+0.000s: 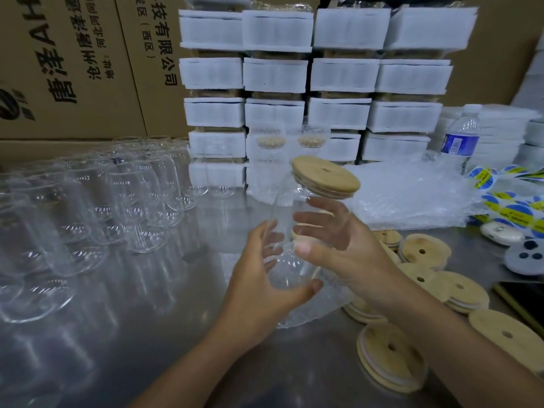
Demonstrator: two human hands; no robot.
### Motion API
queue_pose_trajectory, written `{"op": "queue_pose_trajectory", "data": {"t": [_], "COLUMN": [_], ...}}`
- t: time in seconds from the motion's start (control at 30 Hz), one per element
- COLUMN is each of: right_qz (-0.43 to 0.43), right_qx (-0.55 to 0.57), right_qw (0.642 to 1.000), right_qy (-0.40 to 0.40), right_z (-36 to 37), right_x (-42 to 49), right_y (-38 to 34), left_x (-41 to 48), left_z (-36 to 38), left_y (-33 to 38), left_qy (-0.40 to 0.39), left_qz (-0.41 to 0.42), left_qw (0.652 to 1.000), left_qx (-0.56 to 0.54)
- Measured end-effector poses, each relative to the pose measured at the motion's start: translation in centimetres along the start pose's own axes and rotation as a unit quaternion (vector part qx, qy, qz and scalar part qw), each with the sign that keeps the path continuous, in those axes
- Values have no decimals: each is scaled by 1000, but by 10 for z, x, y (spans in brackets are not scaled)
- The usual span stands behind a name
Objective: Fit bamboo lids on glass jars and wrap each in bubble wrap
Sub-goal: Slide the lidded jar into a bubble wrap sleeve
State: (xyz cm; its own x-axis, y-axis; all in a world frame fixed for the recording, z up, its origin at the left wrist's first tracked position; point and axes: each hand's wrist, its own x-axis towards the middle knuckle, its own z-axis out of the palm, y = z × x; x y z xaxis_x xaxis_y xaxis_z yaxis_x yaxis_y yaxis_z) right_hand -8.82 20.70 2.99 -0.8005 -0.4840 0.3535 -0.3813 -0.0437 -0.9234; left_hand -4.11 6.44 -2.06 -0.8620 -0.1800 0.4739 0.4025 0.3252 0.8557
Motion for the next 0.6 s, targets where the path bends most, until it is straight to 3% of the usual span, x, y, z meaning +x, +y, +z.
{"op": "queue_pose_trajectory", "data": {"t": [0.17, 0.27, 0.37, 0.47, 0.6], "right_qz": [-25, -28, -33, -31, -16], "right_qx": [28, 73, 81, 77, 75], "right_qw": [995, 976, 956, 938, 923], "right_qy": [95, 202, 281, 336, 378], "right_z": [-9, -22, -32, -40, -45], "right_x": [5, 12, 11, 13, 14], "right_y": [2, 1, 1, 6, 10], "left_x": [2, 2, 4, 5, 3], "left_z": [4, 3, -2, -11, -18], "left_y": [-1, -4, -5, -5, -4], "left_qy": [-75, -114, -99, -92, -103], "left_qz": [-81, -112, -108, -78, -73], "left_qw": [992, 987, 985, 968, 940], "left_qx": [-53, 10, 90, 221, 318]}}
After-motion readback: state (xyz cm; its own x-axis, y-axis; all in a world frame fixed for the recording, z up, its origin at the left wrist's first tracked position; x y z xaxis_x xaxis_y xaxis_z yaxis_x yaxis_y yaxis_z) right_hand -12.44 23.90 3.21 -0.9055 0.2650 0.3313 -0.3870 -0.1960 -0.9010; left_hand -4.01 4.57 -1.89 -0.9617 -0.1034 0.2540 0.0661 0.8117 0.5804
